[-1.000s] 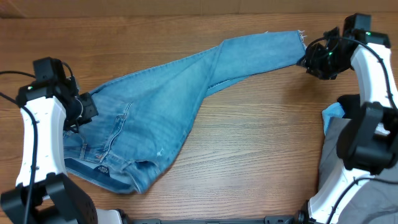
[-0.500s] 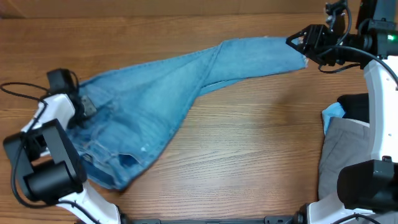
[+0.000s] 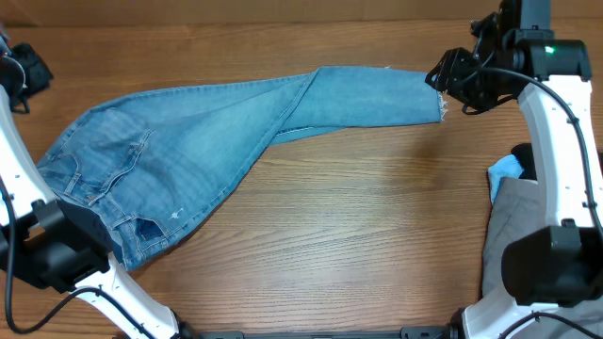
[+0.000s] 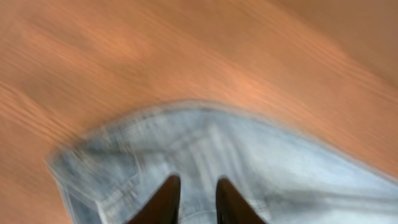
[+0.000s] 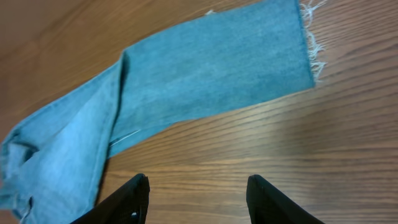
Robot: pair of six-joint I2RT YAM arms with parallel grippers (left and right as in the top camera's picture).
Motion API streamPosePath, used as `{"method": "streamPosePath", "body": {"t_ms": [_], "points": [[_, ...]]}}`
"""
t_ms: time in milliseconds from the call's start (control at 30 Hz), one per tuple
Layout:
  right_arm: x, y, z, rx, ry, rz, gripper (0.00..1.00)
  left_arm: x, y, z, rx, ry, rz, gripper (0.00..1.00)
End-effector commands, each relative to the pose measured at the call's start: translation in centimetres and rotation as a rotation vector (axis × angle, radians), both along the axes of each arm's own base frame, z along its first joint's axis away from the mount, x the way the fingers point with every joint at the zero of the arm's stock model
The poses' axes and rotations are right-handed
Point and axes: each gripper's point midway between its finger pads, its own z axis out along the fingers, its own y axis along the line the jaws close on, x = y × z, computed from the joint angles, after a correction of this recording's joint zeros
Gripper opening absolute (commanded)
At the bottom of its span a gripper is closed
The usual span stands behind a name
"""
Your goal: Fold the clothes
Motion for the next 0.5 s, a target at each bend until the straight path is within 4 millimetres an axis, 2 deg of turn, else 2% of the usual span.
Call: {"method": "streamPosePath", "body": {"t_ms": [0,67,100,167,200,233,300,333,367,400,467], "points": [[0.4,-0.3,-0.3,-0.026,0.003,-0.016,0.55,-3.5,-7.8,0.7,-0.219,0.135,-0.154,0.17],[0.2,-0.3,-0.4,-0.026,0.011,-0.016,0.54,-5.4,-10.4,-1.4,-0.286,0.266,-0.180,0.09],[0.2,-0.3,-0.4,-0.026,0.014,-0.016,0.55,-6.0,-11.5,-2.4,-0.309,0.316,-0.193,0.08],[0.0,-0.3,-0.5,-0.025,0.019,-0.016,0.55,-7.0,-13.7,-5.6,-0.337,0.438,-0.213,0.08],[0.0,-0.3,-0.5,-0.025,0.021,-0.016,0.54,-7.4,-14.1,-6.8,-0.333,0.478,-0.206,0.08],[-0.2,-0.3,-0.6,-0.025,0.030,-0.016,0.55,-8.4,-14.5,-9.5,-0.310,0.568,-0.170,0.08],[-0.5,-0.3,-0.7,-0.025,0.044,-0.015,0.54,-10.1,-15.0,-13.4,-0.302,0.666,-0.123,0.08],[-0.6,-0.3,-0.8,-0.025,0.050,-0.015,0.55,-11.2,-15.3,-16.0,-0.319,0.709,-0.095,0.08],[-0.6,-0.3,-0.8,-0.025,0.050,-0.015,0.55,-11.6,-15.5,-17.0,-0.325,0.720,-0.084,0.08],[-0.6,-0.3,-0.8,-0.025,0.050,-0.016,0.55,-12.8,-15.6,-19.5,-0.338,0.742,-0.063,0.07],[-0.6,-0.3,-0.8,-0.025,0.050,-0.016,0.55,-13.6,-15.5,-21.6,-0.345,0.748,-0.043,0.06]]}}
